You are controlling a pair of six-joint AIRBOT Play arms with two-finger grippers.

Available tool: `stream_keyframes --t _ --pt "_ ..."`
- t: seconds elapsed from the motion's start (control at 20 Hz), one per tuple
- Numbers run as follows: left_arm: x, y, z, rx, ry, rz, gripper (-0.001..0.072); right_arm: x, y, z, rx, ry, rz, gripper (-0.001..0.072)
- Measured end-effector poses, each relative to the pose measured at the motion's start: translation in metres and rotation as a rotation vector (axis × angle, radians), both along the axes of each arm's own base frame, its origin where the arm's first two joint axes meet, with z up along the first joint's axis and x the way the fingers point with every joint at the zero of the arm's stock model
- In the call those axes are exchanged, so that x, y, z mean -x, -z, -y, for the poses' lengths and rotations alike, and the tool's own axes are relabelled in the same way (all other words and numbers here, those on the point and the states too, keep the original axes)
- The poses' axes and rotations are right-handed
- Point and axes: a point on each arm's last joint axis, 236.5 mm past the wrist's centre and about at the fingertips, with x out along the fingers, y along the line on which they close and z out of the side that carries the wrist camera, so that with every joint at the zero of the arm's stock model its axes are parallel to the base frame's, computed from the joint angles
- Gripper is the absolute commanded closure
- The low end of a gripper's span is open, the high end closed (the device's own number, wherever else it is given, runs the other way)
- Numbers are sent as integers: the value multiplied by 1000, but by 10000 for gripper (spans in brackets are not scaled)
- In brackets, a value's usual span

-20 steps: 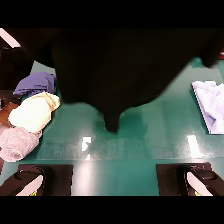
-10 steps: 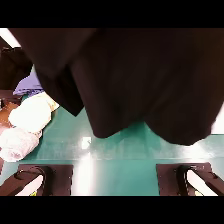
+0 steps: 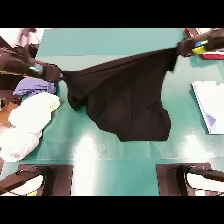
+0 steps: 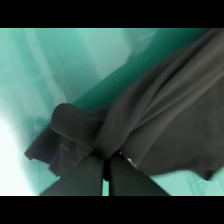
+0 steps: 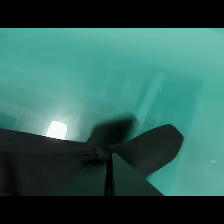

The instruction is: Fold the shirts.

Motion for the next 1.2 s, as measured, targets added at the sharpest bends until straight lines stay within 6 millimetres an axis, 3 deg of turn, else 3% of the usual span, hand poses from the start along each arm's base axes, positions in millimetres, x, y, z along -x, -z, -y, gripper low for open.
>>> stream_keyframes --t 0.05,0.1,0.15,0.25,0.35,0.55,0.75,0.95,1.2 --pt "-11 20 -5 -23 -21 -20 217 -12 17 -2 -2 16 -14 595" --pt "-20 38 -10 -38 -43 -44 186 -22 31 0 1 34 -24 390" --pt "-31 49 -10 -34 -67 -41 186 -29 46 1 1 46 -45 263" --pt "-44 61 -12 -26 -95 -41 186 -37 63 -1 -16 58 -63 261" --pt "-58 59 -27 -28 -141 -18 186 -43 68 10 -17 89 -65 262" --pt "-61 62 -48 -1 -158 -56 185 -42 52 25 -32 124 -30 263" --pt "-42 110 -50 -16 -72 -188 184 -33 35 25 -36 123 -10 263" --pt "-32 160 -49 -24 -16 -292 184 -19 35 15 -30 97 -51 263" --pt "-27 197 -47 -43 47 -342 184 -8 39 11 -21 82 -94 264"
